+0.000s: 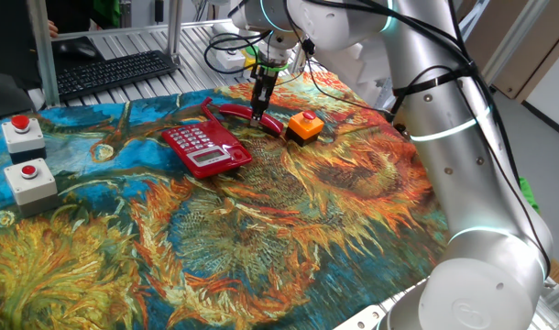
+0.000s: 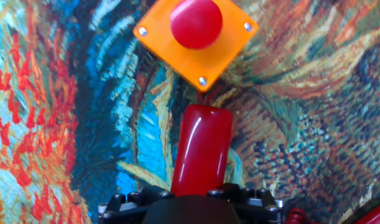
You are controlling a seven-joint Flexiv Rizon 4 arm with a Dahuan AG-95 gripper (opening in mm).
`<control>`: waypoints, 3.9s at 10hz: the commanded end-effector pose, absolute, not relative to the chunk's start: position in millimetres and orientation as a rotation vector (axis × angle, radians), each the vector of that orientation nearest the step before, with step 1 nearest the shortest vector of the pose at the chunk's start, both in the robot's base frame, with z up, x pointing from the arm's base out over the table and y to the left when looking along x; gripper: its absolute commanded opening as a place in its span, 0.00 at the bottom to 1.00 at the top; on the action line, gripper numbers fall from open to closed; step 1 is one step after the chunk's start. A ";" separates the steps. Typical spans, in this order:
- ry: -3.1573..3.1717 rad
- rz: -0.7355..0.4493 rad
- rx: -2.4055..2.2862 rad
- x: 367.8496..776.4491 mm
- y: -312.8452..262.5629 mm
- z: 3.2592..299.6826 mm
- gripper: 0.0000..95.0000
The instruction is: Place the handset of the telephone on the corresponding phone cradle
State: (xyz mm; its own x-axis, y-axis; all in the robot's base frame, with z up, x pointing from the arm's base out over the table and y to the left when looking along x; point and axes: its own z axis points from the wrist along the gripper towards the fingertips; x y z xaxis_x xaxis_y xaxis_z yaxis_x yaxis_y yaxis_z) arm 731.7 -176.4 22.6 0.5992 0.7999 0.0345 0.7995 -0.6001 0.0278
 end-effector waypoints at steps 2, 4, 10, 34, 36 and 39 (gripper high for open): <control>1.421 0.071 2.787 732.9 -176.5 22.8 0.00; 1.432 0.060 2.780 733.4 -176.8 23.4 0.00; 1.606 -0.029 2.670 736.0 -190.0 60.4 0.00; 0.975 -0.111 2.947 720.6 -143.7 97.2 0.00; 0.964 -0.110 2.955 718.8 -140.1 96.7 0.00; 0.950 -0.101 2.978 715.1 -134.8 97.0 0.00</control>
